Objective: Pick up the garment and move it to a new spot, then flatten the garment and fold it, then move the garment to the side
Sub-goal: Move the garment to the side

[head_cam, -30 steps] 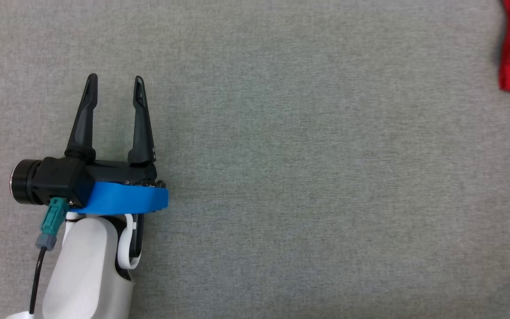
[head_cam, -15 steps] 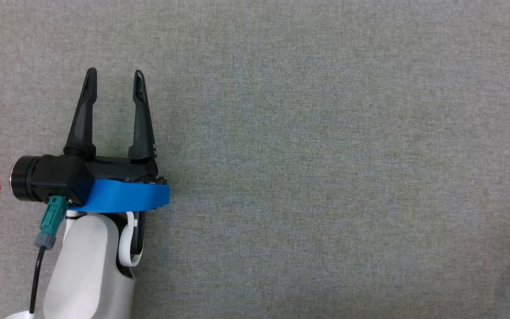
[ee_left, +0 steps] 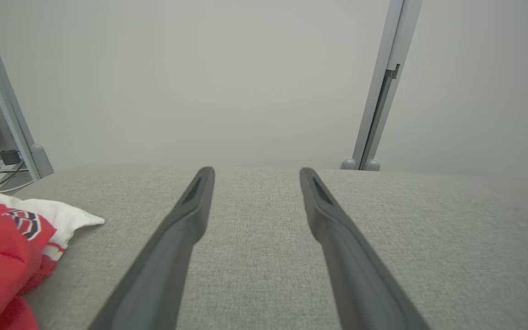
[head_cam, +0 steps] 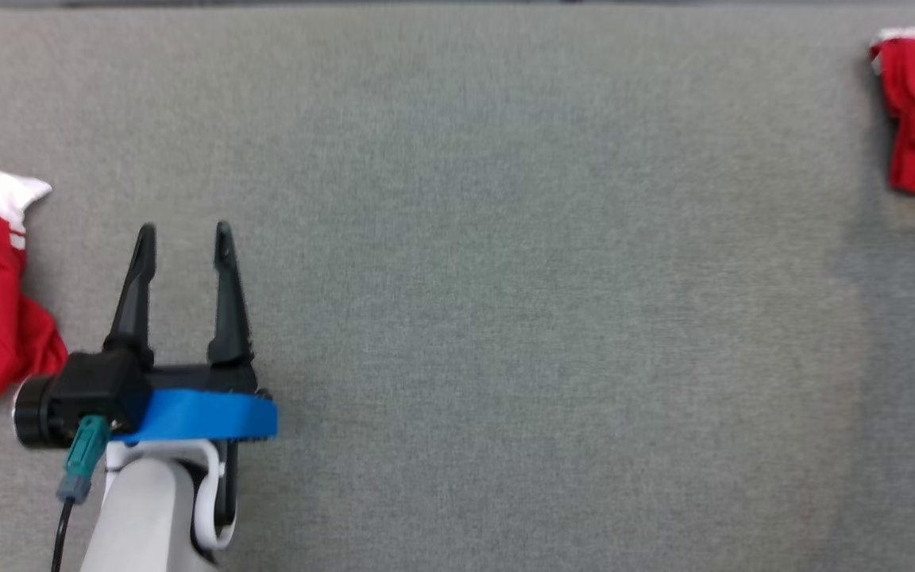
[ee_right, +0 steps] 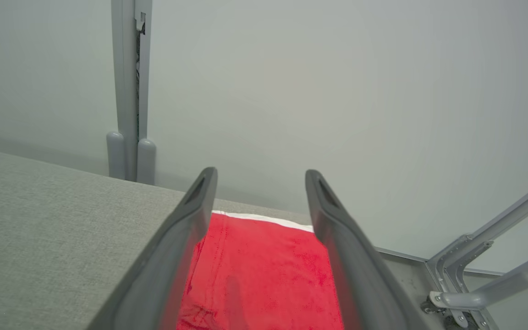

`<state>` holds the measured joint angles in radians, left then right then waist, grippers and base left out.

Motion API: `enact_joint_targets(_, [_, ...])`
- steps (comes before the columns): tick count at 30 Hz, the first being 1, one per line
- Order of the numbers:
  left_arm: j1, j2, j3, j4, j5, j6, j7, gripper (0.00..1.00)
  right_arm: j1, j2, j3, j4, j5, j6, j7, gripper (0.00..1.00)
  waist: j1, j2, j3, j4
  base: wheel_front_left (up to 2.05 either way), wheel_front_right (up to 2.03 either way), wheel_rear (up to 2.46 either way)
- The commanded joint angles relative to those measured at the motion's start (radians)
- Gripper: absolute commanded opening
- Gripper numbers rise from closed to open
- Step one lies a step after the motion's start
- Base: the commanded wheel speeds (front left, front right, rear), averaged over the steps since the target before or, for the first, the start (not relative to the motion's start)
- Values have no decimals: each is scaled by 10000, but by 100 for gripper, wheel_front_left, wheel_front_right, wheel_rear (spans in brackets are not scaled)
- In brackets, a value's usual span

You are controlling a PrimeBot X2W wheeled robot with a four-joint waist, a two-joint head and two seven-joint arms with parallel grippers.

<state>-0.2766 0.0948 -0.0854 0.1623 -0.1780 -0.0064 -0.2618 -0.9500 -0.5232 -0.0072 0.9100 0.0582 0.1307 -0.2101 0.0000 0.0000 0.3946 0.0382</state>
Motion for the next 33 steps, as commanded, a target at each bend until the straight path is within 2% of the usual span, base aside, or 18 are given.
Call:
enact_joint_targets(1, [277, 112, 94, 43, -70, 64, -45, 100, 320, 324, 119, -142, 156, 2, -143, 100, 0, 0, -592, -384, 0, 0, 0])
enact_joint_targets(7, [1107, 202, 354, 137, -142, 159, -44, 100, 1380, 1558, 875, -994, 623, 2, -411, 100, 0, 0, -1613, -508, 0, 0, 0])
enact_joint_targets(16, [1816, 230, 379, 306, -221, 202, -9, 100, 3217, 2510, 1718, -2486, 1573, 2, -529, 100, 0, 0, -2547, -460, 0, 0, 0])
enact_joint_targets(23, [2100, 193, 242, 453, -316, 224, 71, 100, 5059, 3024, 1400, -3533, 2031, 2, -544, 100, 0, 0, -3084, -440, 0, 0, 0])
enact_joint_targets(33, [2354, 239, 125, 330, -401, 281, 214, 100, 6877, 3824, 669, -5293, 1499, 2, -122, 100, 0, 0, -3423, -622, 0, 0, 0])
